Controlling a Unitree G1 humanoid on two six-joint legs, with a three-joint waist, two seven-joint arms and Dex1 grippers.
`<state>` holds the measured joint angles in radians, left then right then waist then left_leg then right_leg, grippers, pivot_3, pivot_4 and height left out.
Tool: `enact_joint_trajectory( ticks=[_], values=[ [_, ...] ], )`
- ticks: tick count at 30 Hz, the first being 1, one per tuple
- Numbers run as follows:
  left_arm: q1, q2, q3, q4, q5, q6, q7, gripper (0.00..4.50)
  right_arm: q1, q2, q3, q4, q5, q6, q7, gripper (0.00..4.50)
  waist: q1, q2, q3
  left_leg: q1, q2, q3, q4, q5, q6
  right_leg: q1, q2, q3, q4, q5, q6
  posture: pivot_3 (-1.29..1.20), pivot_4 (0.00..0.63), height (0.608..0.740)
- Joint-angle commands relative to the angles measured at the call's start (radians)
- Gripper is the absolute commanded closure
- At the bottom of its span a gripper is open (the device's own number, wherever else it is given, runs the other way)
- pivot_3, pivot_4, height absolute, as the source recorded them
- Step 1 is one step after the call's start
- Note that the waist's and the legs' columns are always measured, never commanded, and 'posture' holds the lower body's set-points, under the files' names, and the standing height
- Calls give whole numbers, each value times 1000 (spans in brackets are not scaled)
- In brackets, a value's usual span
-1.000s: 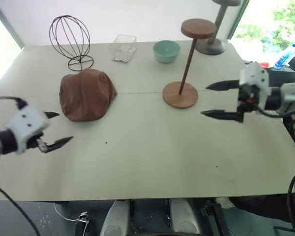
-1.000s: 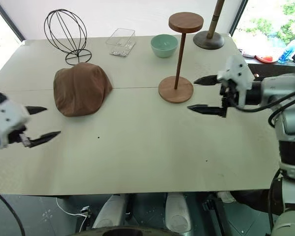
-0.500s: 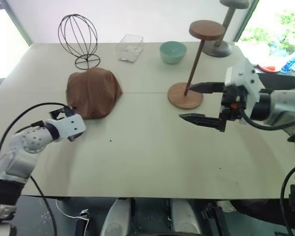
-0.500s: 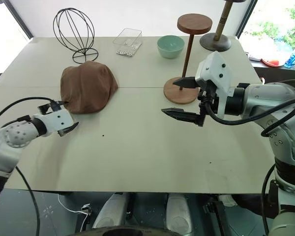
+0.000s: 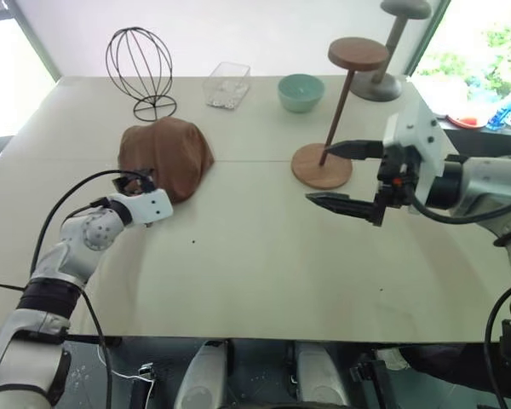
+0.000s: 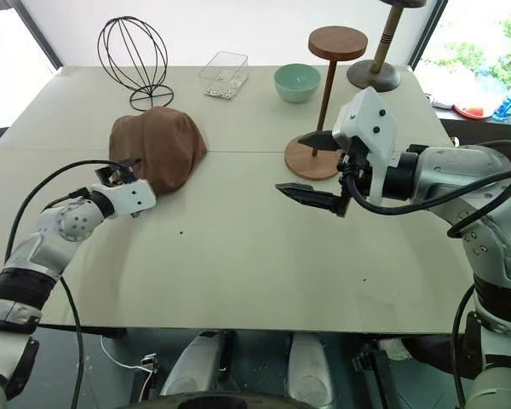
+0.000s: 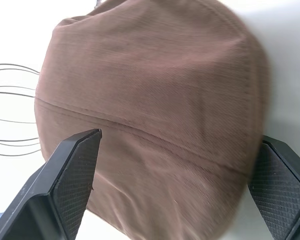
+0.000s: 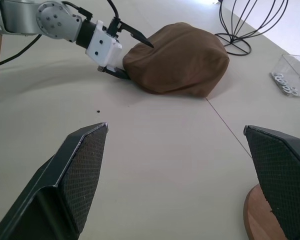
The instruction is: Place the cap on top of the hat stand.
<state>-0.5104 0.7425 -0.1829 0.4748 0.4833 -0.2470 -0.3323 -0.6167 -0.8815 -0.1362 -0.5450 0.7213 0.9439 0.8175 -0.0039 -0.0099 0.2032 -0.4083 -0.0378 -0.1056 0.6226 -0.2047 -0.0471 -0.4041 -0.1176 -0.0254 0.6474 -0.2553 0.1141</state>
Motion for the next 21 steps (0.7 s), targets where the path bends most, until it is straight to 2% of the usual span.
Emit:
enact_joint_trajectory(
  ticks=[1, 3, 5, 7, 11, 13, 18, 21],
  values=[
    [-25, -25, -44, 116, 53, -6, 56, 76, -39, -8, -17, 1, 3, -31, -3, 0, 0, 0, 0, 0, 0, 0, 0, 0, 0, 0, 0, 0, 0, 0, 0, 0, 150, 740],
    [-50, -32, -63, 161, 75, -21, 88, 76, -42, -12, -14, 11, -6, -40, -1, 0, 2, 0, -2, 0, 0, 0, 1, 0, 0, 1, 0, 0, 0, 2, 1, 0, 150, 740],
    [-74, -41, -70, 200, 81, -31, 114, 602, -43, -16, -12, 15, -8, -47, 1, 0, 4, 0, -2, 1, 0, 0, 1, 0, 0, 1, 0, 0, 0, 3, 0, 0, 150, 740],
    [-99, -42, -69, 233, 79, -46, 127, 1422, -41, -22, -15, 18, -4, -51, 8, 0, 7, 0, -2, 1, 0, 0, 1, 0, 0, 1, 0, 0, 0, 3, 0, 0, 150, 740],
    [-134, -27, -69, 270, 71, -73, 146, 3562, -33, -39, -23, 25, -2, -61, 24, 0, 7, 0, -2, 0, 0, -1, 2, 0, 0, -1, 1, 0, 0, 4, -1, 0, 150, 740],
    [-148, -17, -61, 275, 64, -79, 152, 4462, -32, -49, -33, 35, 7, -52, 26, 0, 7, 0, -2, -1, 0, -1, 3, 0, 0, -1, 1, 0, 0, 4, -1, 0, 150, 740],
    [-238, 42, -3, 188, 30, -83, 155, 4462, -35, -93, -87, 72, 19, -47, 33, 0, 9, -2, -1, -3, 0, 0, 3, 0, 0, -2, 1, 0, -2, 4, 0, 0, 150, 740],
    [-341, 66, 38, 110, -12, -100, 128, 4462, -31, -121, -139, 96, 36, -34, 34, 0, 12, -3, 0, -8, 0, -1, 5, 0, 0, -6, 1, -1, -2, 4, 0, 0, 150, 740]
  ],
)
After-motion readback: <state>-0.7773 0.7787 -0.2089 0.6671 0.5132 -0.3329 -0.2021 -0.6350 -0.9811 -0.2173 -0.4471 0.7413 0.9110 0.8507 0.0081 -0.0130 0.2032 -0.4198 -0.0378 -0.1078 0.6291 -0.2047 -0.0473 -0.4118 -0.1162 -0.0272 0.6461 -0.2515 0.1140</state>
